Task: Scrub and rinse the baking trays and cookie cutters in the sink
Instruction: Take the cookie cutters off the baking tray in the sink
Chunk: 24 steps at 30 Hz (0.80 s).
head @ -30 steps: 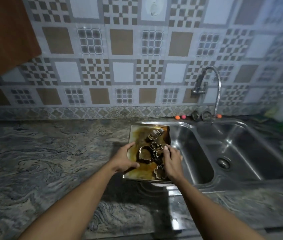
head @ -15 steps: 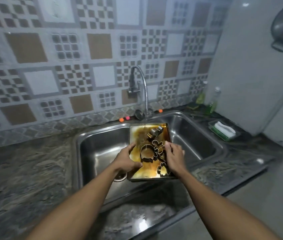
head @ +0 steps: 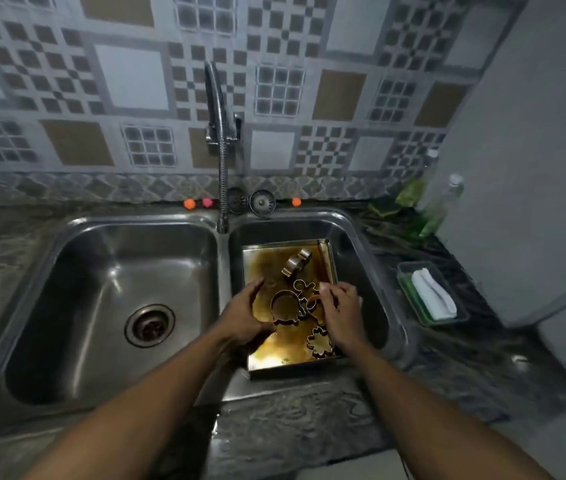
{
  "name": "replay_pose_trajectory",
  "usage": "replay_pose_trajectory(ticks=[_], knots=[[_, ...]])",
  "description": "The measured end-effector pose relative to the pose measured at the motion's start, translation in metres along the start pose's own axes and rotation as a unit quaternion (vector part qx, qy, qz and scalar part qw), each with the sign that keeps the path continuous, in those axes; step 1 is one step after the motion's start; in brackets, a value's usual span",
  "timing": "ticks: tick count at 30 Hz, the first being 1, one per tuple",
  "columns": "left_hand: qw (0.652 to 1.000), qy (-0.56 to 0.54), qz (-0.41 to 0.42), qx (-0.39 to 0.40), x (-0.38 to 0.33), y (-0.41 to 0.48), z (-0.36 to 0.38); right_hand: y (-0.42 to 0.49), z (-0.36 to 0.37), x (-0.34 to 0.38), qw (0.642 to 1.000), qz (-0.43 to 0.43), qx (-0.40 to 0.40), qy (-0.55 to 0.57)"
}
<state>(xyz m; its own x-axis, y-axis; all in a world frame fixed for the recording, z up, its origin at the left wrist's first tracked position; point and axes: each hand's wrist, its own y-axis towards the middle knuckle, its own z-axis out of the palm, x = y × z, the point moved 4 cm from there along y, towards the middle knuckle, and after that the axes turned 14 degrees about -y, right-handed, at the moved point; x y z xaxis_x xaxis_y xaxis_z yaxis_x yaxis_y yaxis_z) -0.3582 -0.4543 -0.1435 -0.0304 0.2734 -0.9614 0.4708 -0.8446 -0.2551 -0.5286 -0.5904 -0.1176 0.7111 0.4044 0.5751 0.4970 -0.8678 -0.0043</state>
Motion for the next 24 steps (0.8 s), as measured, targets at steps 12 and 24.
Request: replay_pose_trajectory(ticks=[12, 24], knots=[[0.995, 0.021, -0.080, -0.054, 0.016, 0.054, 0.033, 0.070, 0.023, -0.043, 0.995, 0.000, 0.100, -0.004], [0.980, 0.064, -0.186, -0.021, 0.073, 0.117, 0.040, 0.103, 0.084, -0.077, 0.972, 0.103, 0.210, 0.035]])
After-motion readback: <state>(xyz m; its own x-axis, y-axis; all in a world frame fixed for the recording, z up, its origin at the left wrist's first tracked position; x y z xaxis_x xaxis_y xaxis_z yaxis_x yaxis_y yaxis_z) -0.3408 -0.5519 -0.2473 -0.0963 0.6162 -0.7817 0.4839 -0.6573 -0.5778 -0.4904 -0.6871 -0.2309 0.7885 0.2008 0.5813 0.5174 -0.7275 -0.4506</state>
